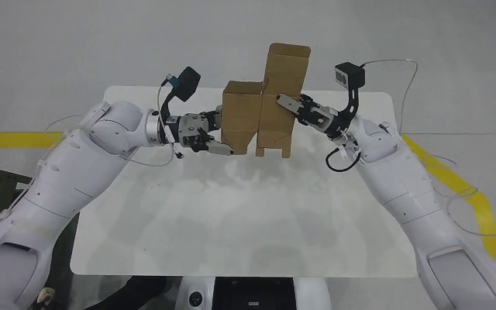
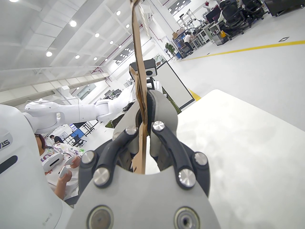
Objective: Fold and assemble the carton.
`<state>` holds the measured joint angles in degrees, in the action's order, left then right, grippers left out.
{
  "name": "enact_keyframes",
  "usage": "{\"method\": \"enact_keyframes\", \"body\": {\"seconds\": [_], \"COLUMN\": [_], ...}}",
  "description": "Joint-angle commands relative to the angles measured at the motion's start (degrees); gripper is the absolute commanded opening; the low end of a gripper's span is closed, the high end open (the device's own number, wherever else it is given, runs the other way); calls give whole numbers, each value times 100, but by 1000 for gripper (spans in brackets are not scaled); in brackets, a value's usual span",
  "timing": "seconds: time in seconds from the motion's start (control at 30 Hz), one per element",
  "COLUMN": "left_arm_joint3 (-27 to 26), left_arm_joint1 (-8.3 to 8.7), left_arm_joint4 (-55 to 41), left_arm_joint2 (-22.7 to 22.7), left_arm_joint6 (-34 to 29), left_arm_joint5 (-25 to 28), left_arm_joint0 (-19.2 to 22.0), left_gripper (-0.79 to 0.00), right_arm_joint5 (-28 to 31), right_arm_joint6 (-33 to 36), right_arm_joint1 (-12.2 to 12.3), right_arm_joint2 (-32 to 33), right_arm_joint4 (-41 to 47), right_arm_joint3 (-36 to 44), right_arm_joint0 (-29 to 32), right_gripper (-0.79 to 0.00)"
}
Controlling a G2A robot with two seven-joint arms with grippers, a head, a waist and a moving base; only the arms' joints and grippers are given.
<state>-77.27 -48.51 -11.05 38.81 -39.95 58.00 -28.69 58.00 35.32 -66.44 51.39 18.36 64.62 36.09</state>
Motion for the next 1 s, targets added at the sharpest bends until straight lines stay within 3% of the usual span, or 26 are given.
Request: {"method": "enact_keyframes", "body": {"seconds": [0.0,0.53,0.57,0.6,0.63,0.8,0.97], "left_arm_joint3": [18,265,279,292,310,462,607], "left_arm_joint1": [-28,-199,-206,-213,-218,-218,-173], "left_arm_joint4": [-67,-486,-485,-484,-478,-462,-696], "left_arm_joint2": [18,217,217,217,214,121,-135], "left_arm_joint6": [-93,-633,-633,-633,-633,-633,-817], "left_arm_joint5": [0,0,0,0,0,0,-183], "left_arm_joint0": [-16,-108,-109,-108,-105,-75,58], "left_gripper": [-785,-785,-785,-785,-785,-785,-785], "right_arm_joint5": [0,0,0,0,0,0,-323], "right_arm_joint6": [22,318,357,438,550,1097,1421], "right_arm_joint1": [-40,-279,-294,-308,-317,-316,-123], "right_arm_joint2": [70,534,543,546,555,405,68], "right_arm_joint4": [-58,-217,-148,-60,16,457,694], "right_arm_joint3": [-13,-106,-88,-80,-99,-320,-536], "right_arm_joint0": [19,175,192,205,207,90,-178], "right_gripper": [-785,-785,-662,-428,0,0,0]}}
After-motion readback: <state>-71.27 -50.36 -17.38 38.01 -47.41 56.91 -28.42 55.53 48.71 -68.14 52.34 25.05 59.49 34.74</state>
